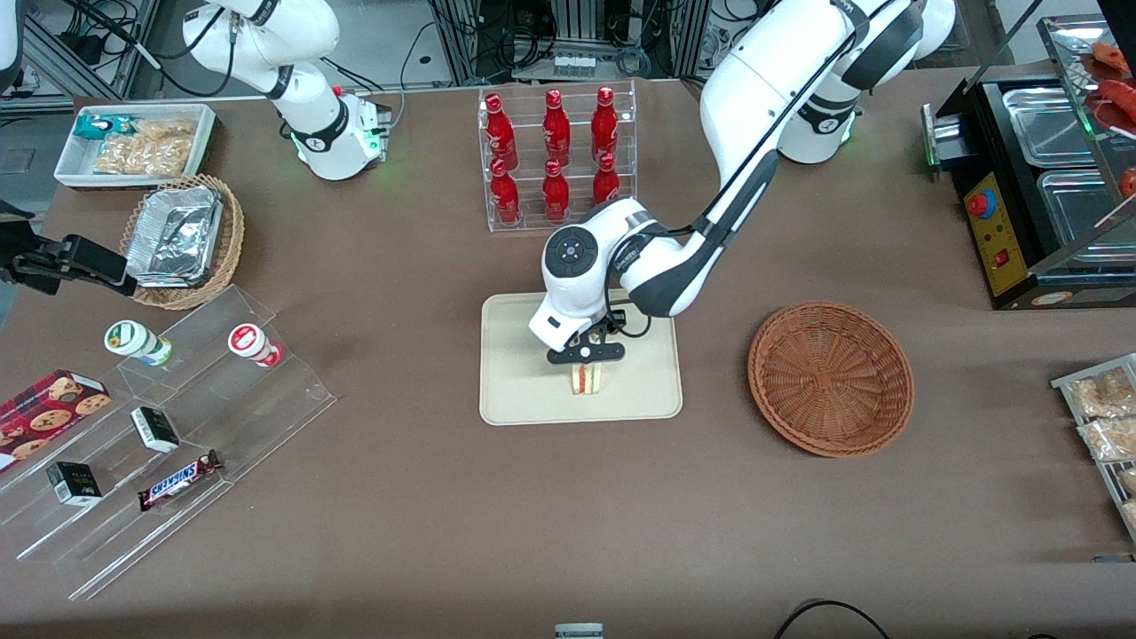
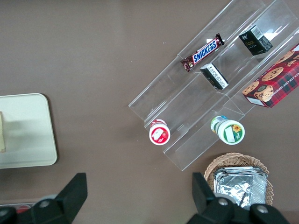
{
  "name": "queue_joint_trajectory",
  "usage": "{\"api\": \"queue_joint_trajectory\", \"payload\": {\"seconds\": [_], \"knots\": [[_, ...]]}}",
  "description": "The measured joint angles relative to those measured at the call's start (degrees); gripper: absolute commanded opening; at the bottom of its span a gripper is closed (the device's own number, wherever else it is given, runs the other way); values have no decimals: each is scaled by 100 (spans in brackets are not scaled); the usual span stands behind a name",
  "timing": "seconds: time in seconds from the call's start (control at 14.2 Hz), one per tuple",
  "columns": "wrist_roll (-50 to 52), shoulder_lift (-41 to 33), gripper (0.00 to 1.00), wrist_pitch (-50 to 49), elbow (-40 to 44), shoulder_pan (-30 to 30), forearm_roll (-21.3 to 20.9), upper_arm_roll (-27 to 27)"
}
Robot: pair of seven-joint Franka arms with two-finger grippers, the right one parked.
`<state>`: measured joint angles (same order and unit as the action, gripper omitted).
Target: Place sandwich from basket to tray
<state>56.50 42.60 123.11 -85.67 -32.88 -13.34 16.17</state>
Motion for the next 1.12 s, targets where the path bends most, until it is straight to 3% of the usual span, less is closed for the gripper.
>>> {"api": "queue_joint_trajectory", "payload": {"seconds": [0.28, 0.77, 1.12], "knots": [[-19, -93, 100, 27, 144, -23, -26, -470], [3, -940, 100, -13, 203, -9, 37, -1267], [-587, -2022, 100, -1085, 82, 752, 211, -1375]]}}
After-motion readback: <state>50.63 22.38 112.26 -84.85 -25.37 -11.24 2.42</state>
